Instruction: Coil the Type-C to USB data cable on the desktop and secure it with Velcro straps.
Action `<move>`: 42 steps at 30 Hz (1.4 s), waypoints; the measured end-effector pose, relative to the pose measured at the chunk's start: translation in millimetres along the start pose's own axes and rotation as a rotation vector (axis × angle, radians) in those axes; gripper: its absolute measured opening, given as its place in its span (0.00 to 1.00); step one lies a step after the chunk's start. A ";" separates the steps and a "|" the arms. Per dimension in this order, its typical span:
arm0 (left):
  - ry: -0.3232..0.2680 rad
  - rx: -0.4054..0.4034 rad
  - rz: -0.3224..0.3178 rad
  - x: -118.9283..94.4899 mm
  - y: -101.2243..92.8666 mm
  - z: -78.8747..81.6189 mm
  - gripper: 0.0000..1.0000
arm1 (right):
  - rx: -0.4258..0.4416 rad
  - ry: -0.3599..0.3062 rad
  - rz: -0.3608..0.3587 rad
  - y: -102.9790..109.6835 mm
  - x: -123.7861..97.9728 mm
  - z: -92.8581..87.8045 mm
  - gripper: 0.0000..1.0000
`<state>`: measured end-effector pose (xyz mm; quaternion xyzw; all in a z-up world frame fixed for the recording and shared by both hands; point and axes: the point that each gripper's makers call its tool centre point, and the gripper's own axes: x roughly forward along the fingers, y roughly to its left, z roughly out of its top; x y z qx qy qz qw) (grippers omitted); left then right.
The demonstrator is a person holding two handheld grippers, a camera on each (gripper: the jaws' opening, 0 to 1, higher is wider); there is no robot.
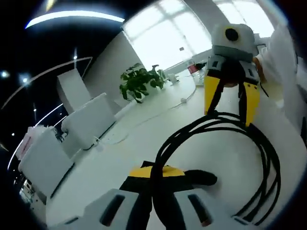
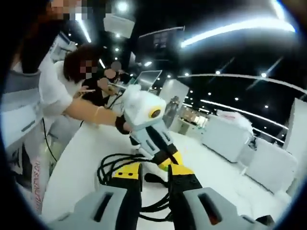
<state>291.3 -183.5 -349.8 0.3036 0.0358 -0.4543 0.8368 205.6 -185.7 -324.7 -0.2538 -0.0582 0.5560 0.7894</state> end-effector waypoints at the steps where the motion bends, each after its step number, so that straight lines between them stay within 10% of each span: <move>1: 0.002 0.001 -0.009 -0.1 -2.5 -1.0 0.05 | -0.004 0.026 0.010 1.5 4.0 -5.6 0.22; 15: -0.023 -0.009 -0.027 -8.1 -8.2 0.5 0.09 | -0.263 0.200 -0.005 -7.5 23.8 -37.8 0.21; 42: -0.161 -0.206 0.026 -31.1 13.8 12.9 0.11 | -0.361 0.144 -0.053 -11.5 47.3 -31.6 0.06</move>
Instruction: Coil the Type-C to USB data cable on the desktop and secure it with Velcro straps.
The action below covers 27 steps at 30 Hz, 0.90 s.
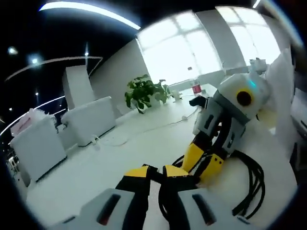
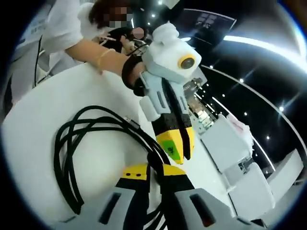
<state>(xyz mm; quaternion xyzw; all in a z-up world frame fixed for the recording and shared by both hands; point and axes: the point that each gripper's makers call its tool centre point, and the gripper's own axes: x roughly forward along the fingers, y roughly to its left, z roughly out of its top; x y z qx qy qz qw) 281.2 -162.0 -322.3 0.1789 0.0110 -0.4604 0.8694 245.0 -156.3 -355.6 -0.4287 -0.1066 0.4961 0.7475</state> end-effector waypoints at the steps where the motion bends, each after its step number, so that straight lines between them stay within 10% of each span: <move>1: -0.002 -0.004 0.026 -0.5 6.5 -0.8 0.12 | 0.002 -0.007 -0.003 -1.3 0.5 0.9 0.04; 14: 0.127 0.081 0.078 8.9 17.8 -32.3 0.12 | 0.235 -0.067 -0.044 -21.3 0.5 -2.9 0.02; 27: 0.152 0.345 0.040 14.3 2.8 -29.0 0.06 | 0.789 -0.119 -0.013 -50.3 2.3 -25.4 0.00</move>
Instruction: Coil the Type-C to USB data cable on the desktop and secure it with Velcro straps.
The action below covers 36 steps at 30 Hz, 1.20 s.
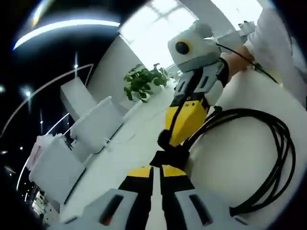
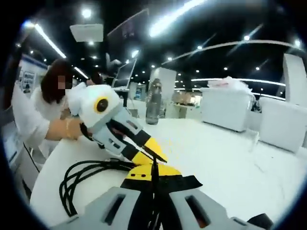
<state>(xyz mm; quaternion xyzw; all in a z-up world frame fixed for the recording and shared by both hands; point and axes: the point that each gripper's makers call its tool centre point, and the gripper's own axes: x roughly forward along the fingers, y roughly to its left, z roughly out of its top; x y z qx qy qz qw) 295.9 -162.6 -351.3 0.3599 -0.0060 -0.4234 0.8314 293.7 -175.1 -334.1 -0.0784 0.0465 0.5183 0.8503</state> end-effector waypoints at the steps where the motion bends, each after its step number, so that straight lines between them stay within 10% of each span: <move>1: 0.001 0.007 -0.002 0.7 -0.7 0.2 0.05 | 0.031 0.009 -0.014 -4.0 0.9 -2.5 0.00; 12: 0.012 0.072 -0.010 2.9 -3.2 0.7 0.04 | 0.222 0.175 -0.133 -29.6 16.2 -33.6 0.01; 26: -0.017 -0.033 -0.100 10.4 -20.9 4.2 0.04 | 0.063 0.401 -0.164 -41.7 22.6 -42.3 0.02; 36: -0.030 -0.094 -0.087 10.2 -17.6 1.1 0.04 | -0.111 0.417 -0.214 -57.5 33.1 -42.7 0.03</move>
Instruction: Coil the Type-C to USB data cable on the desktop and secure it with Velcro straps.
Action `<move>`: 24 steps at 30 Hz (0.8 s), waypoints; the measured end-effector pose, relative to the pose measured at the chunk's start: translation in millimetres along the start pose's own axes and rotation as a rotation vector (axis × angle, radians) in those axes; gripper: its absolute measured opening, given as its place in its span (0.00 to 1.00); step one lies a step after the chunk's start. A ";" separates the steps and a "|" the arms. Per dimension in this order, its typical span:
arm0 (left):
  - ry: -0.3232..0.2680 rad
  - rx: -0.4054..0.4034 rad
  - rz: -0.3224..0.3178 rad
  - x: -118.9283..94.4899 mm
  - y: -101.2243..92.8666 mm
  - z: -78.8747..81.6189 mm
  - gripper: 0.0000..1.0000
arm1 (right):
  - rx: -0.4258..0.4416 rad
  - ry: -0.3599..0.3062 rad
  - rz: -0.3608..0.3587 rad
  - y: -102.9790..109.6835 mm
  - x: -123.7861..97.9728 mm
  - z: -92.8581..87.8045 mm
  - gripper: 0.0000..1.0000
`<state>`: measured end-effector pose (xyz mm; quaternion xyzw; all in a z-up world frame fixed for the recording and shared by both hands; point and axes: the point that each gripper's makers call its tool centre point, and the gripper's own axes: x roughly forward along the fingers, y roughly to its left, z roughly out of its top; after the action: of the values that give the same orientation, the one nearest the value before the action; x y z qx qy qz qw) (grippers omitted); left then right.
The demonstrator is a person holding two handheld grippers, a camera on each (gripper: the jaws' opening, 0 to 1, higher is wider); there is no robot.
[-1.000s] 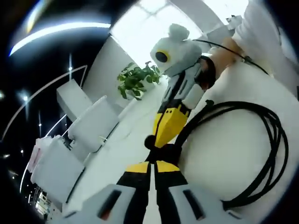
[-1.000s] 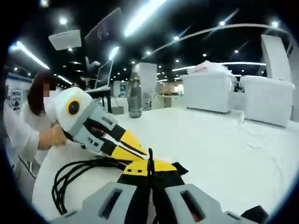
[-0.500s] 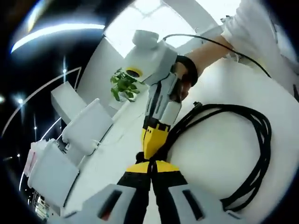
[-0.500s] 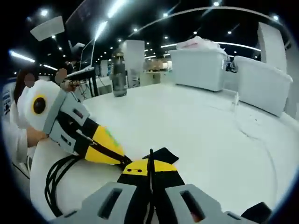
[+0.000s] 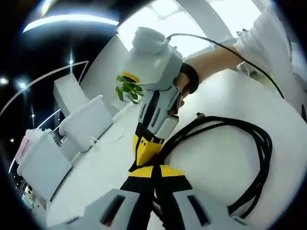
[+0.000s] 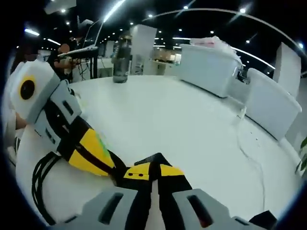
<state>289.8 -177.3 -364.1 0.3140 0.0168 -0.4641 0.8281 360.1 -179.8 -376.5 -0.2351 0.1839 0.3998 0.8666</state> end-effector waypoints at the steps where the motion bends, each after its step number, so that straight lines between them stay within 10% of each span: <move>1: -0.001 -0.003 0.000 -0.3 0.0 -0.1 0.04 | -0.031 0.009 -0.023 -5.2 2.5 -2.7 0.02; 7: -0.003 -0.022 0.006 -0.6 0.7 -0.7 0.04 | -0.148 -0.066 -0.082 -25.5 -1.6 12.6 0.01; 10: 0.002 -0.016 0.012 -1.0 0.5 -0.8 0.04 | -0.027 -0.142 0.075 -7.3 -8.7 28.2 0.01; 14: 0.018 0.004 0.031 -3.8 1.6 -0.9 0.04 | 0.100 -0.047 0.297 21.5 -11.8 18.3 0.00; 18: 0.018 -0.028 0.066 -9.6 10.0 -1.8 0.04 | 0.118 0.056 0.342 25.3 -4.8 -1.5 0.00; 24: -0.007 -0.140 0.075 -11.3 17.9 -4.0 0.04 | 0.069 -0.012 0.354 26.0 -4.3 -0.7 0.00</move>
<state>298.4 -159.9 -354.7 0.2542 0.0347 -0.4315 0.8649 337.1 -168.0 -381.7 -0.1669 0.2306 0.5410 0.7914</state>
